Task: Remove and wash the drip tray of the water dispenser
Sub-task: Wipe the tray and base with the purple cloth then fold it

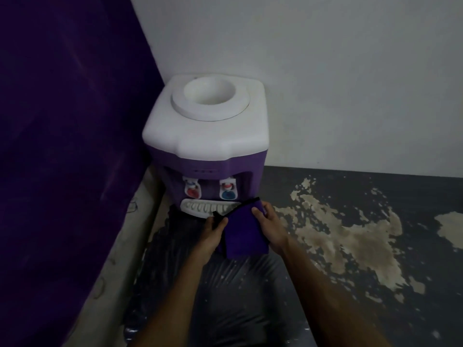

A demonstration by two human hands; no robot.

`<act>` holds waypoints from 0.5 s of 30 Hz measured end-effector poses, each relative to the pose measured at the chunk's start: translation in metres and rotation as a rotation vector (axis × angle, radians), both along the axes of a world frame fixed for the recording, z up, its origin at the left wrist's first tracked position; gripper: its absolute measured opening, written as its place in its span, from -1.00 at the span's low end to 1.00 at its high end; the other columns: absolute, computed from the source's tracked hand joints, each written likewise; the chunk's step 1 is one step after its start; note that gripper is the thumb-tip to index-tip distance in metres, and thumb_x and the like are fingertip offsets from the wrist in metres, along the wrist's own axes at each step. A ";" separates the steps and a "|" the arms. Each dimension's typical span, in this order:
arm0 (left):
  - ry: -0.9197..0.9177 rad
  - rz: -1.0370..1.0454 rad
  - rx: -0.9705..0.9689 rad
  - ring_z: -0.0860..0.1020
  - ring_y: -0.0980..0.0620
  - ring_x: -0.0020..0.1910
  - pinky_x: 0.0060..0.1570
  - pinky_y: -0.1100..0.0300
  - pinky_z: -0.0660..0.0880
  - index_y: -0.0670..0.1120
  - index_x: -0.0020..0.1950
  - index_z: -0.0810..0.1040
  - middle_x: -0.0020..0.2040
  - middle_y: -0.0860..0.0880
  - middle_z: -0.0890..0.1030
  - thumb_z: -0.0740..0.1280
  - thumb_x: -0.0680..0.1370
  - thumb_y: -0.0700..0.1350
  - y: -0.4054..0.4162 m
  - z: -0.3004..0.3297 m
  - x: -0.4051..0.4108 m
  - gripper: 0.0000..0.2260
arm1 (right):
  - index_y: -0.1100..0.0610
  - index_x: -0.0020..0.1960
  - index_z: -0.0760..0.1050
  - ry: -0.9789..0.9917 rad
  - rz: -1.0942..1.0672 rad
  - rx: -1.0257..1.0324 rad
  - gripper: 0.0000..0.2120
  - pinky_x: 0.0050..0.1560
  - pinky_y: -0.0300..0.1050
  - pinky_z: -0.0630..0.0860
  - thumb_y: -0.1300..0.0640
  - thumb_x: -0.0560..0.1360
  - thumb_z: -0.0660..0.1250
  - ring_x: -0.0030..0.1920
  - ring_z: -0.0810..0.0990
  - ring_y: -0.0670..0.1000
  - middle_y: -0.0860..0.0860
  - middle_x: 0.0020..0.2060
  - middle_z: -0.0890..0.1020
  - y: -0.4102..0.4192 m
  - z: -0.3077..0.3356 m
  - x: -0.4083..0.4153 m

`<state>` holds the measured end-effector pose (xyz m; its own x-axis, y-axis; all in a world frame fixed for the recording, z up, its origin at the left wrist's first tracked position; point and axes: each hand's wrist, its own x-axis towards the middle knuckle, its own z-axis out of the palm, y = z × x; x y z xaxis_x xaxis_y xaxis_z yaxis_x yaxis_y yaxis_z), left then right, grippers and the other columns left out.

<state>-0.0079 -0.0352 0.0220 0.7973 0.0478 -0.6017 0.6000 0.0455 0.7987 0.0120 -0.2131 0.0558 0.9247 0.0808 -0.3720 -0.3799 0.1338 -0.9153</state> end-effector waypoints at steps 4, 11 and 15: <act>-0.092 0.039 -0.019 0.56 -0.05 0.20 0.24 -0.10 0.51 -0.01 0.31 0.41 0.28 -0.08 0.56 0.35 0.56 0.04 0.023 0.004 -0.004 -0.64 | 0.21 0.26 0.33 -0.003 -0.013 -0.024 -0.76 -0.05 -0.05 0.63 0.17 0.63 0.25 -0.04 0.62 0.07 0.17 0.07 0.59 0.025 -0.003 -0.002; -0.114 -0.021 0.114 0.50 -0.09 0.28 0.31 -0.09 0.44 -0.08 0.43 0.34 0.32 -0.06 0.51 0.35 0.56 0.01 0.057 -0.005 -0.003 -0.52 | 0.18 0.46 0.25 -0.031 0.006 -0.163 -0.51 0.21 0.10 0.58 0.27 0.58 0.32 0.27 0.56 0.16 0.18 0.32 0.52 0.056 -0.014 -0.013; -0.020 -0.047 0.062 0.56 -0.08 0.20 0.22 -0.11 0.51 -0.02 0.36 0.47 0.27 -0.08 0.58 0.32 0.58 0.02 0.074 -0.014 -0.003 -0.64 | 0.13 0.51 0.22 -0.019 0.038 -0.240 -0.45 0.04 -0.25 0.58 0.31 0.58 0.30 0.30 0.47 0.08 0.07 0.29 0.46 0.066 -0.016 -0.017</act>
